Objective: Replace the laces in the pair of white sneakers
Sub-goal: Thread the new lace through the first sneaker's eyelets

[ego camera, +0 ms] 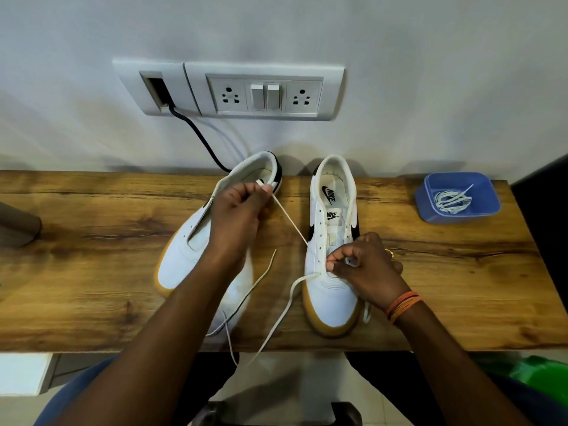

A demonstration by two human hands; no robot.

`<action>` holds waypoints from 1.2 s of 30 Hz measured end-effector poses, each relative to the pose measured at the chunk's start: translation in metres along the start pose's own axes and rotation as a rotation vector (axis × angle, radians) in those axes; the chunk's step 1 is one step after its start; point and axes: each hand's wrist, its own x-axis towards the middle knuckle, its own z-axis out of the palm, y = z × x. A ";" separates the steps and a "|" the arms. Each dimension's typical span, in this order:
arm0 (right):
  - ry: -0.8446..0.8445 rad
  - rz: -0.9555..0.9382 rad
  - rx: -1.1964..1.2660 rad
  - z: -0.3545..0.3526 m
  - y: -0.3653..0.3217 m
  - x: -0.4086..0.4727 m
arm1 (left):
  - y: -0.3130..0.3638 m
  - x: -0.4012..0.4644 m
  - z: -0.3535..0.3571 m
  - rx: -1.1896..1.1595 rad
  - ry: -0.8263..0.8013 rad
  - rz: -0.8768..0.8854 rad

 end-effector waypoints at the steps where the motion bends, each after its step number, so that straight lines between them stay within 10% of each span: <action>1: -0.003 0.002 0.003 0.001 0.000 0.000 | 0.004 0.002 -0.003 -0.001 0.028 0.018; 13: 0.004 0.004 0.023 0.004 0.000 0.002 | -0.040 -0.019 0.016 0.617 -0.287 -0.200; 25: -0.002 -0.004 0.023 0.004 0.003 0.003 | -0.037 -0.022 0.022 0.342 -0.202 -0.257; 32: -0.006 0.004 0.010 0.000 0.000 0.000 | -0.014 0.009 -0.007 0.155 0.112 -0.229; 36: -0.006 0.008 0.002 0.000 0.001 0.001 | -0.020 -0.005 0.004 0.244 -0.061 -0.260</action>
